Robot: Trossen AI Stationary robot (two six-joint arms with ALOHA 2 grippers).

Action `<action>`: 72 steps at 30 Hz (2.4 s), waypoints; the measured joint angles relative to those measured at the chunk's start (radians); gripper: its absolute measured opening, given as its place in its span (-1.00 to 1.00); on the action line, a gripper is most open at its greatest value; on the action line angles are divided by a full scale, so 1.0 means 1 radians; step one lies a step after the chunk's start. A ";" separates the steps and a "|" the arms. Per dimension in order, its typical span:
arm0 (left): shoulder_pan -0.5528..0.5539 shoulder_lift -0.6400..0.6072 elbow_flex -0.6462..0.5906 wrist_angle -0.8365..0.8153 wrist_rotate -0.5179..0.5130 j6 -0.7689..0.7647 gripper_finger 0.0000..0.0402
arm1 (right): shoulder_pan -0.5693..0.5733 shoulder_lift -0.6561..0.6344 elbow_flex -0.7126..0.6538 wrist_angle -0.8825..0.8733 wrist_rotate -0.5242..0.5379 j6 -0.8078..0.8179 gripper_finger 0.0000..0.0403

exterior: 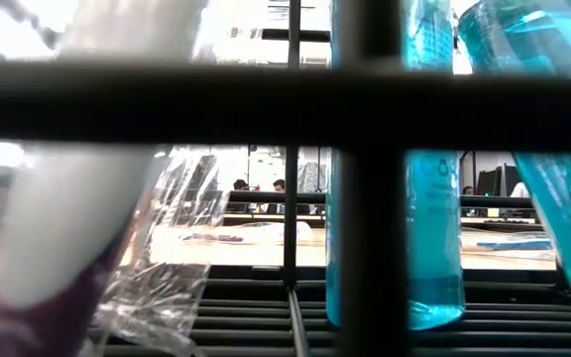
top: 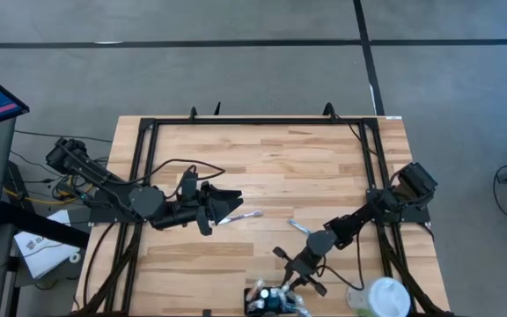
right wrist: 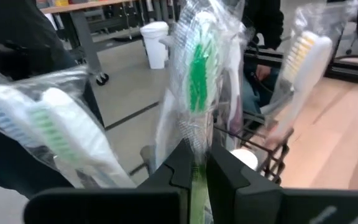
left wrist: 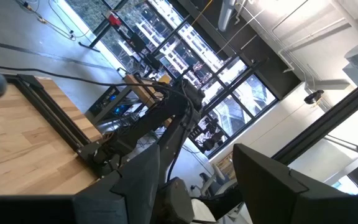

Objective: Pick & Place toothbrushing station
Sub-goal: Put the green toothbrush into the black mesh organizer, then put the purple toothbrush into the black mesh organizer

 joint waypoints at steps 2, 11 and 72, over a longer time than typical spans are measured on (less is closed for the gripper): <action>0.000 0.000 0.000 0.000 0.000 0.000 0.00 | -0.002 0.000 0.000 -0.005 0.003 -0.001 -0.91; 0.000 0.000 0.000 0.000 0.000 0.000 0.00 | -0.002 0.000 0.000 -0.023 0.002 0.005 -0.91; 0.004 0.000 0.000 0.000 -0.011 0.065 0.00 | 0.029 -0.338 0.000 -0.765 0.167 0.107 0.16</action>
